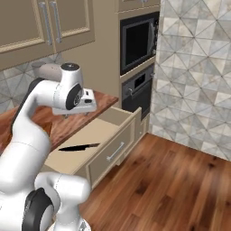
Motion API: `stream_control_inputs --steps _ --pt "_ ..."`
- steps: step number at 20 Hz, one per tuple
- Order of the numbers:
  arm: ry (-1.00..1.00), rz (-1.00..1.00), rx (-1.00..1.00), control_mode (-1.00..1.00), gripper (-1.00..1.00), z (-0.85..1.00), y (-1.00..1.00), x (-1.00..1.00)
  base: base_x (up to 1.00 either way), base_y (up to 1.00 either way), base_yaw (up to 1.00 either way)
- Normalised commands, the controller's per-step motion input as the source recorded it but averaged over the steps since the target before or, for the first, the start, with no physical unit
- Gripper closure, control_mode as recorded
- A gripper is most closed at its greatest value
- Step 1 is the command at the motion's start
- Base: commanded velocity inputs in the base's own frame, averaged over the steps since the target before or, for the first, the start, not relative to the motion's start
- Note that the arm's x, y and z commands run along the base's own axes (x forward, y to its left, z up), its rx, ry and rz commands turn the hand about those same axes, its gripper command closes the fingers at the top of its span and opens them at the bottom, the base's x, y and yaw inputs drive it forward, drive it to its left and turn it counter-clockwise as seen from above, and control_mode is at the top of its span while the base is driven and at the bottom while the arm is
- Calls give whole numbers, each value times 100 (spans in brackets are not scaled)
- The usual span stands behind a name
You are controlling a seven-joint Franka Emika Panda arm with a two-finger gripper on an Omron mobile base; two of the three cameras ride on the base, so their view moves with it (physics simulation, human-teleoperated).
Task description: Pick up the knife from the drawer and place it on the cutting board. Then place the meat from the plate to the cutting board.
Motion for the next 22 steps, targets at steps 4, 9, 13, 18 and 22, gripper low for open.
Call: stream_control_inputs --steps 4,9,13,18,22 --pt "5 28 -13 -100 -100 -28 18 23 0 0 0" --pt "16 25 -17 -100 -100 -29 17 15 0 0 0" --pt "16 21 -15 -100 -100 -46 0 1 0 0 0" --pt "11 17 -4 -100 -100 -49 0 0 0 0 0" --pt "7 14 0 -100 -100 -53 0 5 0 0 0"
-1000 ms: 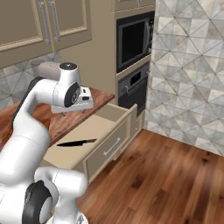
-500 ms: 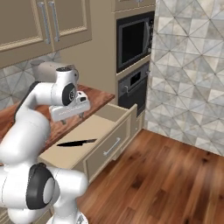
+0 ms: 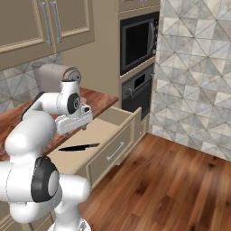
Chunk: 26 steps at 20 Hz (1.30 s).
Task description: Pick up the knife from the drawer and place it on the cutting board. Then place the meat from the plate to the cutting board.
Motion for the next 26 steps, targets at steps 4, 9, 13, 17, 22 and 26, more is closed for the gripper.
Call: stream_control_inputs --steps 4,9,13,17,22,26 --pt "0 5 0 -100 -100 -32 -3 8 0 0 0" --pt "0 1 0 -100 -100 -39 -1 16 0 0 0" --pt "0 0 0 -100 -100 -28 0 18 0 0 0" --pt "0 -5 0 -100 -100 -30 0 25 0 0 0" --pt "0 -6 0 -100 -100 -27 0 33 0 0 0" --pt "0 -5 0 -100 -100 -21 0 32 0 0 0"
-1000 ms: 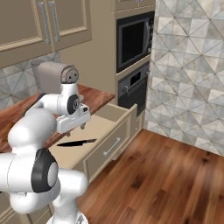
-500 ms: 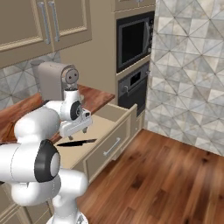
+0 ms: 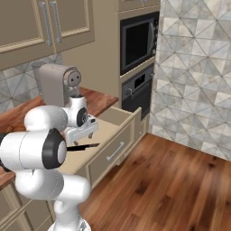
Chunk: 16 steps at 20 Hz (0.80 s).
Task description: Pick up the knife from the drawer and place it on the cutting board. Then place the meat from the plate to the cutting board.
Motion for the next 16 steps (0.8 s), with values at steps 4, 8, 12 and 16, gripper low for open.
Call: stream_control_inputs --steps 4,8,12,16 --pt "0 -4 0 -100 -100 -20 0 28 0 0 0" --pt "0 -3 0 -100 -100 -20 0 24 0 0 0" --pt "0 -1 0 -100 -100 -24 0 17 0 0 0" --pt "0 -1 0 -100 -100 -27 0 10 0 0 0"
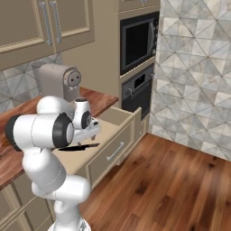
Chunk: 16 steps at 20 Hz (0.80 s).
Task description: Pick up the knife from the drawer and place it on the cutting board. Then place the meat from the plate to the cutting board.
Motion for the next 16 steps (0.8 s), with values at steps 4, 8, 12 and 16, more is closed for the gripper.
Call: stream_control_inputs --steps 4,8,12,16 --pt "0 0 0 -100 -100 -29 0 3 0 0 0" --pt "0 0 0 -100 -100 -27 0 1 0 0 0" --pt "0 0 0 -100 -100 -27 0 2 0 0 0" --pt "0 0 0 -100 -100 -28 0 1 0 0 0"
